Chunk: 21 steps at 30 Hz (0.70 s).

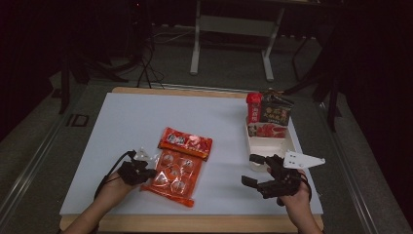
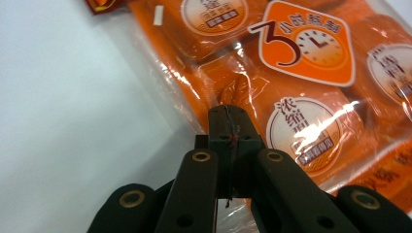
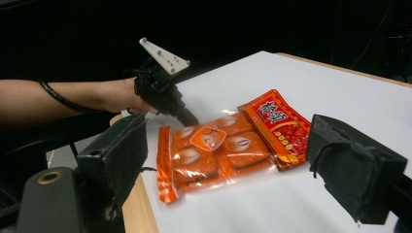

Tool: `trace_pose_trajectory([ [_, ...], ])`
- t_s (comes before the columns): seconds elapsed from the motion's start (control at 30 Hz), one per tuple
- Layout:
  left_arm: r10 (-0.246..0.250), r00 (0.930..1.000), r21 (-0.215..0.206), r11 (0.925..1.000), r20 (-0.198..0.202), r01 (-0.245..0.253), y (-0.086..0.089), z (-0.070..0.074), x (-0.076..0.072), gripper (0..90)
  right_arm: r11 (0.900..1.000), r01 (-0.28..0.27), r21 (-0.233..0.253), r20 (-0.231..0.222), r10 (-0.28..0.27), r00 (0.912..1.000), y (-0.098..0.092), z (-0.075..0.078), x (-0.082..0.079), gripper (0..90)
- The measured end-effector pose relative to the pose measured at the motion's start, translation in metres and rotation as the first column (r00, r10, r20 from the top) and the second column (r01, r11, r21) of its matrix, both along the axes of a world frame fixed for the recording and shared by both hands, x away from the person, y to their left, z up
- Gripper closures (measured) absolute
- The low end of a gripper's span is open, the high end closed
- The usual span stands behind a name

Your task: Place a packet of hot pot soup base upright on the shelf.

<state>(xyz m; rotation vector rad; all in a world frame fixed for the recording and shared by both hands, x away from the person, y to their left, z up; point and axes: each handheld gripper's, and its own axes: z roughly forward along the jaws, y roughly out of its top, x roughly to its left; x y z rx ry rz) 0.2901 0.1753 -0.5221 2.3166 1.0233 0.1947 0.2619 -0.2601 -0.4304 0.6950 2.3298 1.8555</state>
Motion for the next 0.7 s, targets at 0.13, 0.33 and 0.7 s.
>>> trace_pose_trajectory([
  [0.13,-0.031,0.9995,-0.023,0.9993,-0.003,0.031,-0.017,-0.001,-0.003,90.0,1.0,0.002,0.0,-0.002,-0.002,1.0,-0.001,-0.001,0.0,15.2],
  [0.33,-0.012,0.9997,-0.022,0.9997,0.021,0.013,-0.022,0.0,0.004,90.0,1.0,0.0,0.0,-0.002,0.0,1.0,-0.001,-0.001,0.0,15.2],
  [0.7,0.049,0.9972,-0.028,0.9985,0.056,-0.047,-0.032,-0.003,0.027,90.0,1.0,0.009,-0.001,-0.003,-0.009,1.0,-0.004,-0.002,0.0,15.2],
])
